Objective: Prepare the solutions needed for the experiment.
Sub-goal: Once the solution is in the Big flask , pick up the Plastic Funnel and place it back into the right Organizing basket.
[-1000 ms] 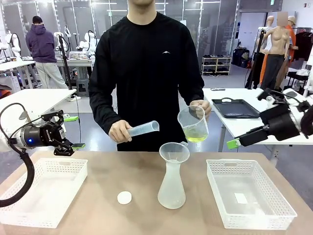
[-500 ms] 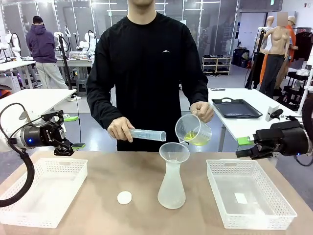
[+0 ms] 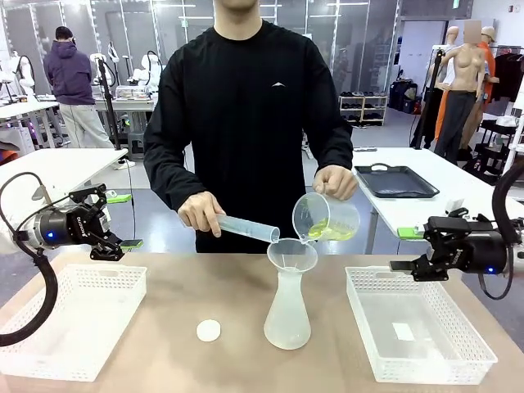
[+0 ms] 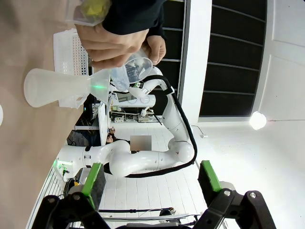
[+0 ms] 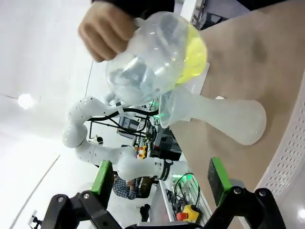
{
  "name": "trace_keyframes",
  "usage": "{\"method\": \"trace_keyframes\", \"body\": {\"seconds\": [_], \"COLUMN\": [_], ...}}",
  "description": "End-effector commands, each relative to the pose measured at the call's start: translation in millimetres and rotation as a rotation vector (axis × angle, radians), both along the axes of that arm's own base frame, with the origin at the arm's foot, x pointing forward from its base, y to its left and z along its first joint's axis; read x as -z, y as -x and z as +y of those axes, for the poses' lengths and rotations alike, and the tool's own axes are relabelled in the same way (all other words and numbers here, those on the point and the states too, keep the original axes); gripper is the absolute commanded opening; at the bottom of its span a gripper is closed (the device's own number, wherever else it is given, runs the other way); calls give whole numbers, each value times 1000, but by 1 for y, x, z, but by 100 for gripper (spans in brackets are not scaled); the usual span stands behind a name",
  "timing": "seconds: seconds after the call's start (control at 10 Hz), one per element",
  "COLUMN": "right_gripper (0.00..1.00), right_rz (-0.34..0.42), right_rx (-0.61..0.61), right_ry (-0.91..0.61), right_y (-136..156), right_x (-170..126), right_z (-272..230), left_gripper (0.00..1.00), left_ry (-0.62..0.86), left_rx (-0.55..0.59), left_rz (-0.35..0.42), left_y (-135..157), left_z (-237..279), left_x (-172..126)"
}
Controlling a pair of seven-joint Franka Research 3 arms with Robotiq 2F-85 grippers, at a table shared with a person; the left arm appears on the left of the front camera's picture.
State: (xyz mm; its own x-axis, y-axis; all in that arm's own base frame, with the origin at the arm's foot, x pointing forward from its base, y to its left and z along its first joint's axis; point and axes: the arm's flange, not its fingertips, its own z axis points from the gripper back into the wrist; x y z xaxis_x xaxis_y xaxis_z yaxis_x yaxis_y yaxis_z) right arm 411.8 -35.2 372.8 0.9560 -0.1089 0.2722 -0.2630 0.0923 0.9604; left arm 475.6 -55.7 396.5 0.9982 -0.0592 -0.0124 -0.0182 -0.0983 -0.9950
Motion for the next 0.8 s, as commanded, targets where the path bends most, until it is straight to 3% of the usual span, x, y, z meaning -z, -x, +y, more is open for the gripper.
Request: {"method": "trace_keyframes", "body": {"seconds": [0.0, 0.3, 0.7], "right_gripper": [100, 100, 100], "right_rz": [91, 207, 184], "right_rx": [-23, -30, -9], "right_ry": [-35, -34, -36], "right_y": [-7, -4, -2], "right_x": [-6, 4, 13], "right_z": [-2, -1, 0], "left_gripper": [100, 100, 100], "left_ry": [2, 2, 2], "left_rx": [0, 0, 0], "left_rz": [-9, -9, -9], "left_y": [1, 1, 1], "left_z": [0, 0, 0], "left_x": [-2, -2, -2]}}
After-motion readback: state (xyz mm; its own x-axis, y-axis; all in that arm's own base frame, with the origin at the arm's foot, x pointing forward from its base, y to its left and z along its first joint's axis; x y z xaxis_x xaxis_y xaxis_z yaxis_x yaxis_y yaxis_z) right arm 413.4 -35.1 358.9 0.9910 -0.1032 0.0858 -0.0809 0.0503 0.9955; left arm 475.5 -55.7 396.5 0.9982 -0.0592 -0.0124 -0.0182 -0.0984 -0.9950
